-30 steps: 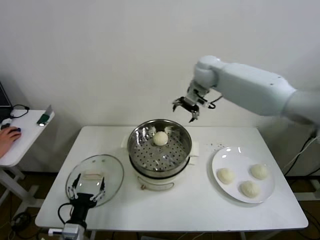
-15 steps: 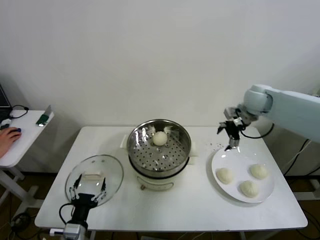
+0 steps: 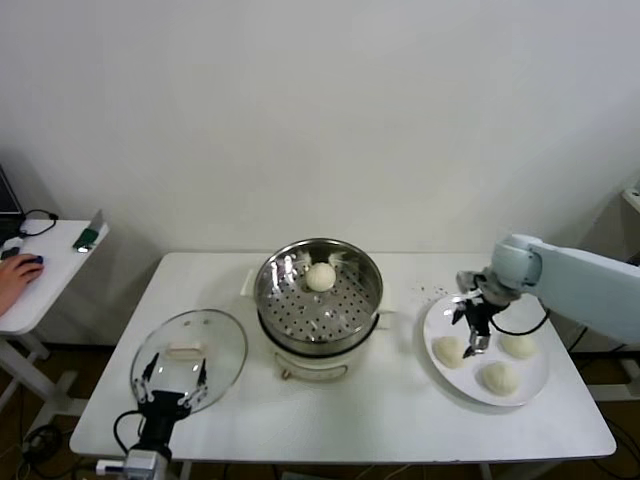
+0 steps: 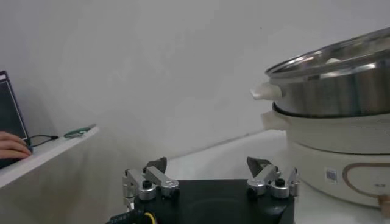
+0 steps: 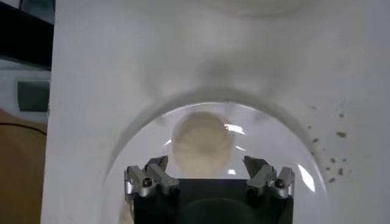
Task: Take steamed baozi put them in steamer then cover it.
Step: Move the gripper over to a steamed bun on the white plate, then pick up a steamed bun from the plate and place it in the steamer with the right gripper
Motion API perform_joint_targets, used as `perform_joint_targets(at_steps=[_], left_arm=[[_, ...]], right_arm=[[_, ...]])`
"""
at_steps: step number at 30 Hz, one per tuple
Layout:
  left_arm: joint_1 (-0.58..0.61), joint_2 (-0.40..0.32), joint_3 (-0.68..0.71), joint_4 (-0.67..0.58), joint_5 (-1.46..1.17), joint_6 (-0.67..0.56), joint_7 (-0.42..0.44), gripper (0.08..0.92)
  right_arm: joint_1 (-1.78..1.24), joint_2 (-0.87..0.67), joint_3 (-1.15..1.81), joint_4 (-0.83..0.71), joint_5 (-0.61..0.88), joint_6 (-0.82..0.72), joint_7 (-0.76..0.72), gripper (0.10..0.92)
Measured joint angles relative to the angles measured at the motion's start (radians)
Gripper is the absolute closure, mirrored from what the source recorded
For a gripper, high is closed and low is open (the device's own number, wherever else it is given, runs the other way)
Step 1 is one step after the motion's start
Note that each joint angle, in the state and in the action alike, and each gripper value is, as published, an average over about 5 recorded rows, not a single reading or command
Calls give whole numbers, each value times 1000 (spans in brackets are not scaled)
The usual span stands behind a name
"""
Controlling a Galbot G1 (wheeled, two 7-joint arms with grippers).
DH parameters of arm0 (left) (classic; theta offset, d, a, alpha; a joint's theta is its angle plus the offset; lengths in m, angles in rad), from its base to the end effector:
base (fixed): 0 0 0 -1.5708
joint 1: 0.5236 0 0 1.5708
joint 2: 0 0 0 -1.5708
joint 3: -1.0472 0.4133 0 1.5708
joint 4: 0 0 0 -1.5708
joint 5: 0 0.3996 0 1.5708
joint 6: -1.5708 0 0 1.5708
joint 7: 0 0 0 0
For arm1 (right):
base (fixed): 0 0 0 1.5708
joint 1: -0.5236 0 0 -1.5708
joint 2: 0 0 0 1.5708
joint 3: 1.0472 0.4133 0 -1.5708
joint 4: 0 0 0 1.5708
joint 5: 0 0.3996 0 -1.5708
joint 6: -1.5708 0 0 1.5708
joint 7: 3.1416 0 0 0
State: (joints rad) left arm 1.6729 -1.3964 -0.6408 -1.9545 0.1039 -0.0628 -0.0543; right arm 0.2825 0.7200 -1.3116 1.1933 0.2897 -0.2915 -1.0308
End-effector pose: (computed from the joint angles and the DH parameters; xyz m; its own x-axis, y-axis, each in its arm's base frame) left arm 0.1506 0.0884 -0.4199 -0.9859 -0.0743 0.1499 -0.0237 0.9490 0.3143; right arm 0.5975 -0.1850 -0.2469 -0.0091 -0.1025 0.9947 -0.9996 0.0264 -0.0065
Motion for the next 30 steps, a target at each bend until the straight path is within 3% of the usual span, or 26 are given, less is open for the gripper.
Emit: perform_joint_targets(at_steps=[11,19,30], left_arm=[[8,-2,-2,5,1,-5,-1,177],[8,-2,-2,4,1,-5,-2,177],[13,-2,1,-1,2,-3,0,177]], right_arm=[[-82,47,66,-68,-39,2,2,204],[-98,51,80,-75,-46,4,0,313],[-9,54,24,-72,9,7,-3,338]])
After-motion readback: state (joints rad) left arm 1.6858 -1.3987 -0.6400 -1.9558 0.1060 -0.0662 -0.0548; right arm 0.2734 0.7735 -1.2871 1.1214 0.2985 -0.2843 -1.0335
